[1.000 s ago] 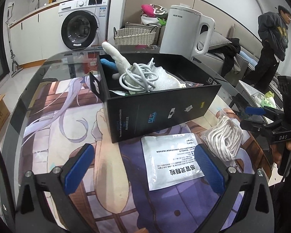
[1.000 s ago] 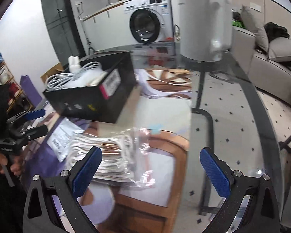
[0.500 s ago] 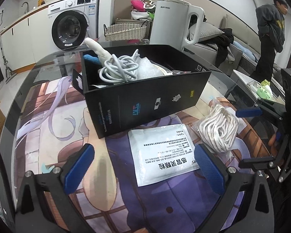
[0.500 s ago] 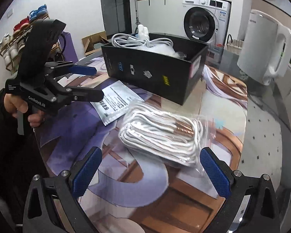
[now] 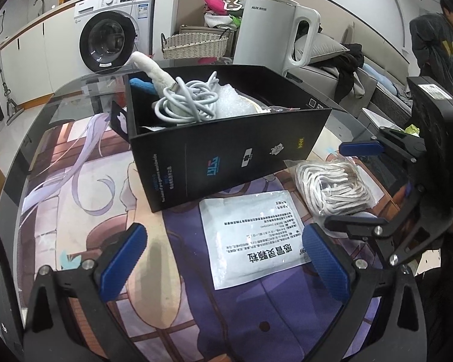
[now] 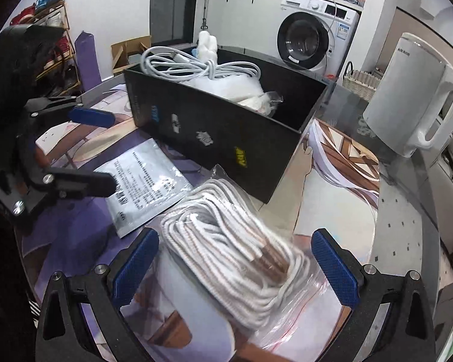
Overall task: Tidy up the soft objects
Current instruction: 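Move the right gripper to the bag of white laces while the left gripper approaches the white printed sachet, then grasp the bag of white laces with the right gripper while the left gripper grasps the white printed sachet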
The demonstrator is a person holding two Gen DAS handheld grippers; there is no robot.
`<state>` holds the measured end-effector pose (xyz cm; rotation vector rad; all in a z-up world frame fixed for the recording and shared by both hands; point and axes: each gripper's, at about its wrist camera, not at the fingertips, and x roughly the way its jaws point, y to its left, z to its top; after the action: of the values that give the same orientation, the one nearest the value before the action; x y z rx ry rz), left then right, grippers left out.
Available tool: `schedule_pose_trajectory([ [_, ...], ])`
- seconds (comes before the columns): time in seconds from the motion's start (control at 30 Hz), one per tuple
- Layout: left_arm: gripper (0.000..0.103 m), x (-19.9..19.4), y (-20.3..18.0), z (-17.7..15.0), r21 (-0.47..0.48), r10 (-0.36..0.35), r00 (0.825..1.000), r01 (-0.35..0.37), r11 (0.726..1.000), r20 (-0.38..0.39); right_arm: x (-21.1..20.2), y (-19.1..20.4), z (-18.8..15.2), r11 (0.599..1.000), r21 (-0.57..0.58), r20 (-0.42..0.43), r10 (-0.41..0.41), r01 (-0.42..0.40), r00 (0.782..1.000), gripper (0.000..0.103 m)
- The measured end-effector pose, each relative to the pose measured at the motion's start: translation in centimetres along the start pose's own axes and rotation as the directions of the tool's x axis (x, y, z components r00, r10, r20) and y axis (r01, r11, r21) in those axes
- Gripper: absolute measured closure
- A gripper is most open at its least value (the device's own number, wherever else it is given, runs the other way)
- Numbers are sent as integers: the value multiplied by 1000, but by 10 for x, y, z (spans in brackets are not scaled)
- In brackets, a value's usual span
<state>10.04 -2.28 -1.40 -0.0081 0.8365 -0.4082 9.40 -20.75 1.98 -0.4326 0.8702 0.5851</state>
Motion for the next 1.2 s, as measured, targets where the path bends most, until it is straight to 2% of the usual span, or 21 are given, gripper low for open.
schedule_pose_trajectory([
  [0.2,0,1,-2,1,3,-1,1000,1,1000,-4,11,-12,3,991,85,-70,110,-104,991,0],
  [0.37,0,1,-2,1,6,1,1000,-1,1000,-4,1,-5,-7,980,81,-65,187,-181,980,0],
  [0.43,0,2,-3,1,9,-1,1000,1,1000,-5,-1,-2,-9,980,69,-55,188,-184,981,0],
  [0.57,0,3,-7,1,15,2,1000,-2,1000,-10,3,-4,-11,987,75,-50,144,-140,988,1],
  [0.6,0,3,-7,2,16,4,1000,-3,1000,-12,4,-4,-10,989,75,-44,132,-128,990,3],
  [0.67,0,4,-8,2,16,4,1000,-4,1000,-14,2,1,-10,994,66,-31,94,-91,995,18],
  [0.7,0,5,-8,3,14,4,1000,-4,1000,-15,1,1,-10,995,62,-26,79,-77,997,20],
  [0.8,0,5,-9,3,11,6,1000,-6,1000,-17,0,1,-10,995,60,-10,81,-81,997,32],
  [0.87,0,6,-10,4,9,9,1000,-9,1000,-19,-3,3,-10,994,51,4,93,-93,996,48],
  [0.93,0,6,-12,4,13,7,1000,-7,1000,-20,-9,7,-11,995,34,33,98,-99,995,54],
  [1.07,0,5,-16,3,26,1,1000,0,1000,-23,-25,5,-13,993,47,101,103,-108,990,58],
  [1.2,0,6,-20,3,36,-13,999,14,999,-34,-44,-7,-13,981,100,189,148,-169,971,58],
])
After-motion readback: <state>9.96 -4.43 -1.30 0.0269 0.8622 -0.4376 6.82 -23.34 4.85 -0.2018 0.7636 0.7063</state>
